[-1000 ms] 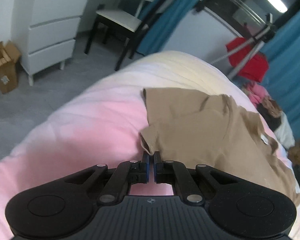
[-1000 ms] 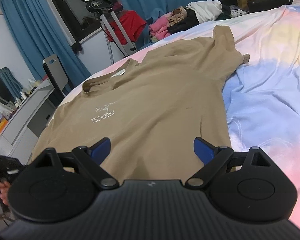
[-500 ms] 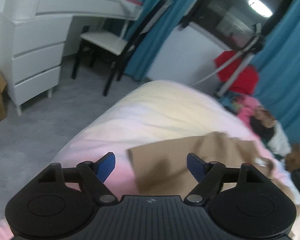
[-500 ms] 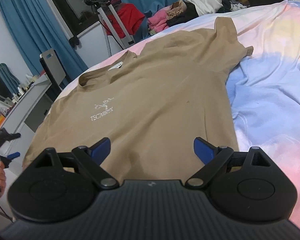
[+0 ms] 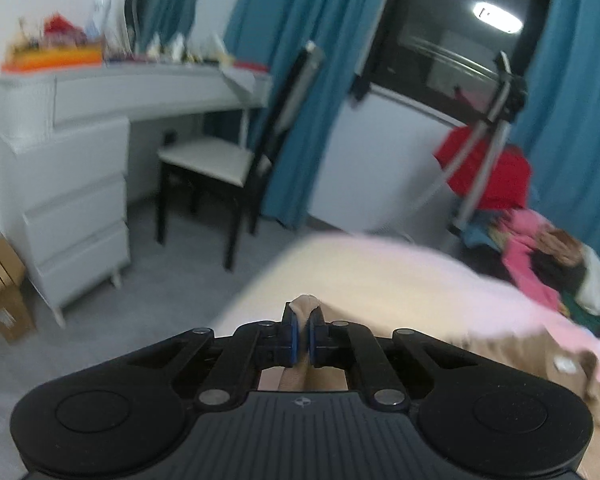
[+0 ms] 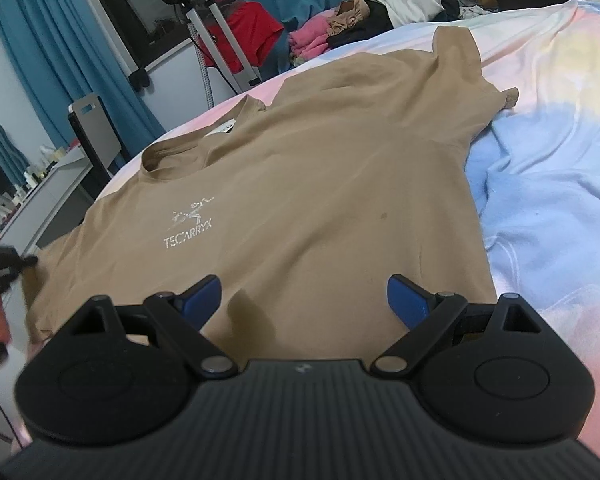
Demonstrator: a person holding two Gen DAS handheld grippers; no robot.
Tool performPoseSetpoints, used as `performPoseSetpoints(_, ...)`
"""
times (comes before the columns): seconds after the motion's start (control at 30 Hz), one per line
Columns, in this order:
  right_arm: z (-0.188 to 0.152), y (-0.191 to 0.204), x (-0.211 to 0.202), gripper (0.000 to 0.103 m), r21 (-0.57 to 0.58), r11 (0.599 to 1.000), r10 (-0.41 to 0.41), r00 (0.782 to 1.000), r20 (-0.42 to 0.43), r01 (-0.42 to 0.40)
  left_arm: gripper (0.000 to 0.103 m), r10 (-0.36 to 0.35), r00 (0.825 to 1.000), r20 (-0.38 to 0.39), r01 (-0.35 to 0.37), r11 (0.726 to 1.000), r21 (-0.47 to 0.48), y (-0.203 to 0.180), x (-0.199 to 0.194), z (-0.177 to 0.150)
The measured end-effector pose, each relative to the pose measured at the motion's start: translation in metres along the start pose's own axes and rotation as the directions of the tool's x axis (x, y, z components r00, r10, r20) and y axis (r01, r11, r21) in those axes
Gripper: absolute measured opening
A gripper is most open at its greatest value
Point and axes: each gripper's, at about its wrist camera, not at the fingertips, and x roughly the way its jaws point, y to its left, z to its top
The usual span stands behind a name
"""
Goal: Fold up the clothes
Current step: 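Fold the held side over the shirt body, then open the left gripper, then move the right gripper to the opposite side edge of the shirt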
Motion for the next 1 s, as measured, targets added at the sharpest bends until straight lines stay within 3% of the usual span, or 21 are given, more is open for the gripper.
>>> performPoseSetpoints(0.1, 0.001, 0.000, 0.000, 0.091, -0.001, 1.000, -0.010, 1.000, 0.011, 0.010, 0.005, 0.048, 0.999, 0.014, -0.049, 0.997, 0.061, -0.017, 0.011, 0.027)
performPoseSetpoints(0.23, 0.003, 0.000, -0.001, 0.091, -0.015, 1.000, -0.019, 0.999, 0.037, 0.020, 0.005, 0.106, 0.994, -0.008, -0.104, 0.986, 0.130, -0.044, 0.040, 0.032)
performPoseSetpoints(0.37, 0.006, 0.004, -0.003, 0.091, -0.059, 0.998, -0.019, 0.996, 0.085, 0.024, 0.007, 0.111, 0.993, -0.045, -0.101, 0.980, 0.174, -0.050, 0.063, 0.006)
performPoseSetpoints(0.47, 0.007, 0.008, -0.006, 0.091, -0.089, 0.996, -0.015, 0.993, 0.121, 0.026, 0.019, 0.097, 0.995, -0.030, -0.091, 0.982, 0.166, -0.048, 0.061, -0.007)
performPoseSetpoints(0.53, 0.008, 0.009, -0.007, 0.091, -0.094, 0.995, -0.013, 0.991, 0.132, 0.026, 0.035, 0.082, 0.996, -0.025, -0.077, 0.985, 0.155, -0.047, 0.053, -0.011)
performPoseSetpoints(0.7, 0.010, 0.009, -0.012, 0.091, -0.095, 0.995, -0.003, 0.988, 0.154, 0.018, 0.060, 0.019, 1.000, -0.016, -0.015, 0.977, 0.213, -0.060, 0.005, -0.016)
performPoseSetpoints(0.83, 0.010, 0.011, -0.023, 0.091, -0.101, 0.995, 0.006, 0.983, 0.183, 0.013, 0.082, -0.046, 0.999, -0.002, 0.046, 0.967, 0.250, -0.081, -0.059, -0.030)
performPoseSetpoints(0.9, 0.010, 0.012, -0.029, 0.091, -0.107, 0.994, 0.011, 0.980, 0.197, 0.010, 0.084, -0.059, 0.998, 0.005, 0.055, 0.961, 0.270, -0.092, -0.095, -0.039)
performPoseSetpoints(1.0, 0.010, 0.012, -0.040, 0.091, -0.114, 0.993, 0.022, 0.975, 0.221, 0.004, 0.096, -0.081, 0.996, 0.027, 0.069, 0.956, 0.286, -0.104, -0.151, -0.058)
